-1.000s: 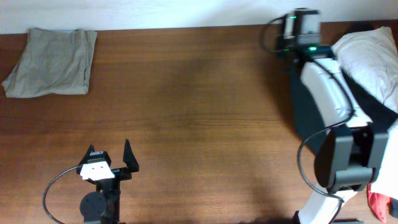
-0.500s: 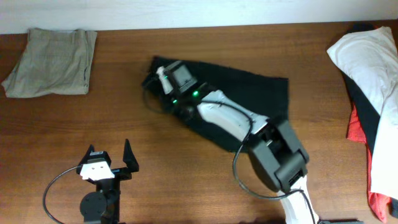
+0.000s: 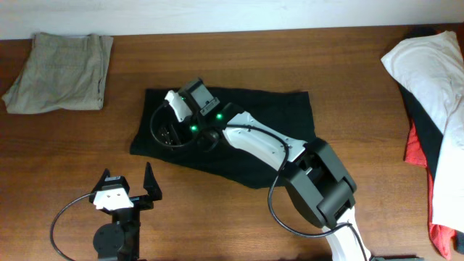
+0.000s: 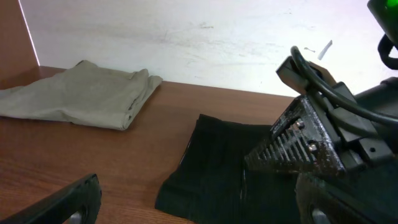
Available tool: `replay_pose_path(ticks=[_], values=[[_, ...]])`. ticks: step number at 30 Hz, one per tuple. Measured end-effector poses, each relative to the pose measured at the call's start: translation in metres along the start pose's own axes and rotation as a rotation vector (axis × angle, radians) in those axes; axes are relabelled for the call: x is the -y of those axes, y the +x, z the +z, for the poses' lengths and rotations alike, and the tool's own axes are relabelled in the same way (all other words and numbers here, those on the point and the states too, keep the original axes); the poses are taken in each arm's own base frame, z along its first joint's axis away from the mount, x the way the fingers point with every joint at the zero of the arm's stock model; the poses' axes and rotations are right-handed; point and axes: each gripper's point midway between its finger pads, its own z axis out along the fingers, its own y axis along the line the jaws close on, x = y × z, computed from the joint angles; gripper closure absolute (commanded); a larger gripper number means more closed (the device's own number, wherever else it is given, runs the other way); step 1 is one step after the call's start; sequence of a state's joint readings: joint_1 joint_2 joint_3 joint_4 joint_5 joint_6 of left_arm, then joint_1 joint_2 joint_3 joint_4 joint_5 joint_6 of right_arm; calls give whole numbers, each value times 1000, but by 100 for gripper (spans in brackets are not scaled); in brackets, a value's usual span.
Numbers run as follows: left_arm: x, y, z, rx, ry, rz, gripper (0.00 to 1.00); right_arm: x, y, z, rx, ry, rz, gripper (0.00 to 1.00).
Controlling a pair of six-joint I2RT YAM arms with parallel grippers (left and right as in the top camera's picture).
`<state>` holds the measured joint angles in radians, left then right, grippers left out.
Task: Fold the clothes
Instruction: 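Drag the black trousers with the right gripper to the table center, then grasp the trousers' left end with the left gripper and stretch them flat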
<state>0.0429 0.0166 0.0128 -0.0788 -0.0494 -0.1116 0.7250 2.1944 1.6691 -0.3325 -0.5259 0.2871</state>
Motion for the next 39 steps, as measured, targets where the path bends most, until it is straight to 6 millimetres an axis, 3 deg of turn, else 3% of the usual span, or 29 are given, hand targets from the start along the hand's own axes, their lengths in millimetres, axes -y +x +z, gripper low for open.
replay_pose_path(ticks=[2, 4, 5, 6, 8, 10, 11, 12, 16, 22, 29, 31, 34, 37, 39], values=[[0, 0, 0, 0, 0, 0, 1, 9, -2, -13, -2, 29, 9, 16], [0, 0, 0, 0, 0, 0, 1, 22, -15, -45, 28, 108, 24, 2], [0, 0, 0, 0, 0, 0, 1, 31, -23, -68, 51, 157, 40, 1], [0, 0, 0, 0, 0, 0, 1, 49, -34, -106, 93, 231, 75, 1], [0, 0, 0, 0, 0, 0, 1, 84, -41, -161, 136, 327, 158, 1], [0, 0, 0, 0, 0, 0, 1, 126, -29, -206, 129, 418, 279, 1], [0, 0, 0, 0, 0, 0, 1, 155, -4, -227, 76, 475, 383, 1], [0, 0, 0, 0, 0, 0, 1, 166, 11, -233, 39, 495, 434, 1], [0, 0, 0, 0, 0, 0, 1, 191, 39, -235, -13, 542, 525, 1], [0, 0, 0, 0, 0, 0, 1, 237, 84, -248, -22, 818, 713, 1], [0, -4, 0, 16, 2, -3, 1, 245, 87, -253, -4, 877, 734, 1], [20, -29, -3, 117, 114, -9, 1, 246, 87, -252, -5, 880, 734, 1], [55, -81, -22, 332, 311, 19, 1, 247, 88, -252, -7, 880, 735, 1], [69, -94, -30, 341, 390, 36, 1, 248, 84, -251, 10, 876, 729, 1], [73, -99, -25, 237, 399, 26, 1, 247, 82, -249, 17, 862, 730, 1]])
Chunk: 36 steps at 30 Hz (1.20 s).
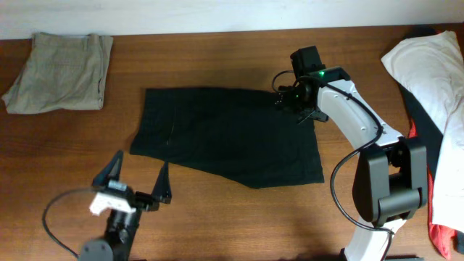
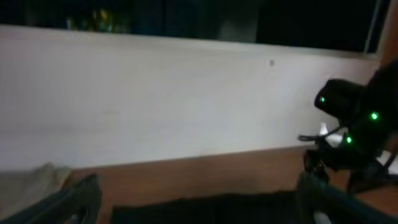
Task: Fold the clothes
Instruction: 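Grasp the trousers' left end with the left gripper and stretch them flat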
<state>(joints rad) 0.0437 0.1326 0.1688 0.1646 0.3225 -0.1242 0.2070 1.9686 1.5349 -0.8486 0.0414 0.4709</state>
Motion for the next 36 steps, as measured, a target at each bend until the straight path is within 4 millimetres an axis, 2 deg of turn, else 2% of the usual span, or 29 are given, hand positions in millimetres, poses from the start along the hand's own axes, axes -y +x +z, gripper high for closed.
replay_pose_path(ticks=[2, 4, 6, 8, 9, 13, 15, 16, 17, 18, 19, 21, 22, 26, 30, 31, 34, 36], values=[[-4, -2, 18, -199, -12, -44, 1, -1, 0, 0, 0, -7, 0, 1], [-8, 11, 32, -414, -10, -80, 1, -1, 0, 1, -3, -8, 0, 1], [-10, 3, 72, -548, 46, -106, 1, -2, 0, 1, -3, -12, 0, 1], [-4, 2, 104, -607, 147, -146, 1, -2, 1, 2, -9, -10, 0, 1], [-3, 5, 114, -629, 176, -161, 1, -2, 1, 2, -8, -11, 0, 1], [-21, 50, 140, -934, 114, -259, 1, -1, 3, 2, -15, -6, 0, 1], [-30, 69, 161, -1003, 83, -255, 1, -1, 3, 2, -15, -7, 0, 1], [-32, 78, 163, -1025, 77, -258, 1, -1, 3, 3, -15, -7, 0, 9], [-34, 95, 163, -1069, 70, -269, 1, -1, 4, 3, -18, -5, -4, 30], [-37, 109, 163, -1105, 61, -279, 51, -1, 4, 3, -19, -5, 2, 41], [-39, 121, 162, -1132, 55, -287, 99, -1, 4, 3, -20, -5, 3, 62], [-42, 144, 161, -1184, 47, -306, 99, 0, 7, 5, -28, -4, -1, 87], [-44, 158, 162, -1206, 42, -311, 99, 2, 10, 8, -31, -2, 2, 94], [-51, 194, 170, -1235, 39, -317, 99, 2, 13, 15, -32, -5, 5, 96], [-58, 237, 163, -1315, 17, -335, 99, -5, 18, 16, -55, -48, 16, 96], [-64, 252, 157, -1353, -29, -333, 99, -6, 24, 18, -76, -61, 23, 96], [-76, 273, 150, -1396, -102, -323, 99, -6, 38, 26, -118, -82, 29, 96], [-81, 278, 150, -1397, -128, -311, 99, -4, 43, 29, -136, -86, 36, 96]])
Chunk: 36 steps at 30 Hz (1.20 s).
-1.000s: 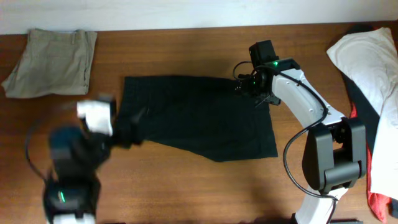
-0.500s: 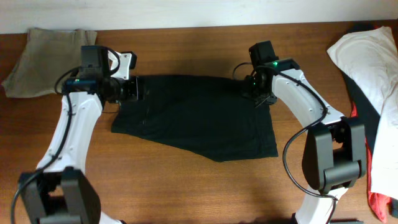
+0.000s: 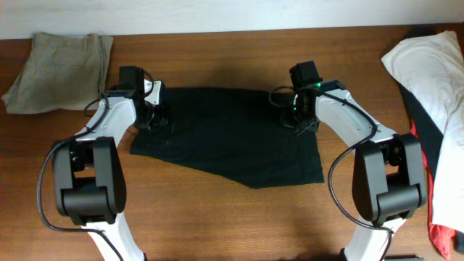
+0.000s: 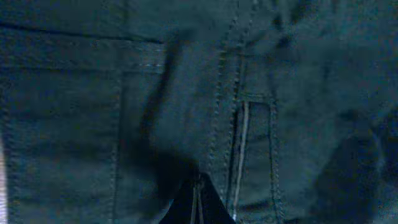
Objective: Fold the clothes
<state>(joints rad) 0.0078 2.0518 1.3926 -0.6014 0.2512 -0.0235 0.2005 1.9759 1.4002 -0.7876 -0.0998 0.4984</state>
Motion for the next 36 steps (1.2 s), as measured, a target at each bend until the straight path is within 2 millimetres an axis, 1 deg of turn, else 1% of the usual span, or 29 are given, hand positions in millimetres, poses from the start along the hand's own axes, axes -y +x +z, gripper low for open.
replay_pose_path(ticks=[2, 4, 7, 8, 14, 17, 20, 23, 24, 25, 26, 27, 28, 29, 30, 31, 33, 34, 36], values=[[-3, -1, 0, 6, -20, 1, 99, 4, -1, 1, -4, -1, 12, 96], [-10, -2, 0, 8, -58, -2, 99, 14, -1, 6, -20, 5, 35, 96], [-16, 2, 9, -11, -77, -7, 99, 30, 5, 23, -72, 31, 68, 96], [-17, -1, 10, -6, -77, -8, 99, 34, 5, 26, -89, 26, 85, 96], [-27, -5, 9, 4, -60, -49, 99, 39, 4, 26, -133, -40, 139, 96], [-48, -7, 2, 14, -54, -109, 99, 40, 5, 26, -136, -41, 139, 96], [-57, -8, -3, 8, -62, -132, 99, 41, 4, 25, -128, -31, 137, 96], [-73, -4, -10, -5, -113, -158, 99, 54, 0, 21, -101, 25, 141, 96], [-76, -3, -14, -6, -125, -163, 97, 60, -3, 17, -85, 47, 146, 96], [-76, -5, -23, 5, -132, -162, 87, 63, -5, 13, -68, 56, 149, 96], [-74, -9, -32, 28, -137, -157, 72, 66, -9, 5, -46, 63, 151, 67], [-69, -18, -54, 74, -142, -150, 68, 66, -16, -10, -1, 61, 147, 34], [-65, -26, -70, 110, -144, -143, 45, 65, -19, -21, 20, 56, 145, 10], [-62, -31, -82, 138, -145, -136, 1, 62, -24, -30, 42, 48, 132, 1], [-61, -35, -90, 156, -147, -131, 1, 58, -31, -41, 70, 38, 120, 1], [-60, -35, -94, 157, -148, -134, 1, 53, -40, -54, 106, 24, 103, 1], [-59, -28, -92, 128, -143, -141, 1, 46, -53, -74, 159, 4, 76, 1], [-56, -28, -91, 126, -127, -140, 1, 44, -59, -78, 177, -1, 41, 1], [-53, -26, -88, 117, -107, -129, 1, 44, -65, -80, 202, -4, 0, 1]])
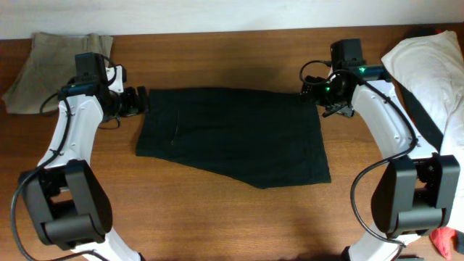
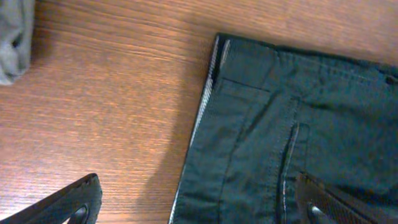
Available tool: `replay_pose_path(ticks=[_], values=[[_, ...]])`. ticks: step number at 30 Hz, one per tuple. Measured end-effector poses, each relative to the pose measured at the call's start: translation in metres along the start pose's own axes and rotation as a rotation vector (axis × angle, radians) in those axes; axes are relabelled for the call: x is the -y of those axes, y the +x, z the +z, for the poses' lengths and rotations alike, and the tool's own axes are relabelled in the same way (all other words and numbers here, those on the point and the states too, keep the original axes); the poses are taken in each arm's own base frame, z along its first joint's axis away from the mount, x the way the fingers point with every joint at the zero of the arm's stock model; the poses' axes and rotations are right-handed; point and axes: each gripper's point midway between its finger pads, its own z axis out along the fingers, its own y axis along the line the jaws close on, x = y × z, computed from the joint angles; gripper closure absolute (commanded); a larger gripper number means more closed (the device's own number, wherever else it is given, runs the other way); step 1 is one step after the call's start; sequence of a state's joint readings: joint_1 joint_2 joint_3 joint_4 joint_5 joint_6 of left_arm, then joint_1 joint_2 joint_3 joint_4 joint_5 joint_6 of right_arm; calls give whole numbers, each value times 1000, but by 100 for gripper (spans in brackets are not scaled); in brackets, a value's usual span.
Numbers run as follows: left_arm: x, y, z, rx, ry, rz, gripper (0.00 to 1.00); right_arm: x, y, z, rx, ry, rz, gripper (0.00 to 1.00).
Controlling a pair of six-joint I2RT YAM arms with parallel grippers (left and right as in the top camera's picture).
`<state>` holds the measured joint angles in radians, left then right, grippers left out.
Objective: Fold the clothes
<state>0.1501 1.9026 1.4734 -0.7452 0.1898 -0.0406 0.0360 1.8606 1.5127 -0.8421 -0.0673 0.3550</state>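
Observation:
Black shorts (image 1: 232, 134) lie spread flat in the middle of the table. In the left wrist view their waistband edge (image 2: 208, 106) runs between my fingers. My left gripper (image 1: 135, 101) (image 2: 199, 211) is at the shorts' left edge, open wide, one fingertip (image 2: 71, 202) over bare wood and the other (image 2: 339, 202) over the dark cloth. My right gripper (image 1: 321, 96) sits at the shorts' upper right corner. The overhead view does not show how its jaws stand.
Folded khaki trousers (image 1: 59, 61) lie at the back left, their grey edge (image 2: 12, 34) showing in the left wrist view. A heap of white (image 1: 428, 69), black and red (image 1: 415, 148) clothes fills the right edge of the table.
My left gripper has moved left from on top of the shorts to their left edge and now stands open. My right gripper has moved right to the corner. The shorts lie slightly further right.
First my right gripper reached across onto the shorts' left part while the left arm waited open at the front edge. Then the right gripper was at the upper right corner. Then both were on the upper corners; now both stand at the outer edges.

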Motion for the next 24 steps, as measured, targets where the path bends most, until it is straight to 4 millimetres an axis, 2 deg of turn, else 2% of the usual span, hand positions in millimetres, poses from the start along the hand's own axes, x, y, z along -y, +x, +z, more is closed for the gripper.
replay_pose_path(ticks=[2, 5, 6, 8, 13, 17, 24], values=[[5, 7, 14, -36, 45, 19, 1, 9, -9, -1, 25, 2, -16, 1], [6, 32, 54, -144, 103, 43, 1, 41, -28, -4, 74, 29, 25, 1], [5, 38, 62, -164, 115, 46, 1, 52, -34, -6, 91, 39, 43, 1], [4, 43, 69, -183, 126, 50, 1, 69, -40, -8, 105, 55, 74, 1], [-11, 36, 66, -152, 169, 21, 1, 108, -47, -13, 121, 92, 151, 1], [-11, 38, 63, -157, 216, -5, 1, 110, -47, -13, 121, 95, 155, 1], [19, 46, 65, -191, 323, 32, 1, 110, -47, -13, 122, 95, 153, 1]])
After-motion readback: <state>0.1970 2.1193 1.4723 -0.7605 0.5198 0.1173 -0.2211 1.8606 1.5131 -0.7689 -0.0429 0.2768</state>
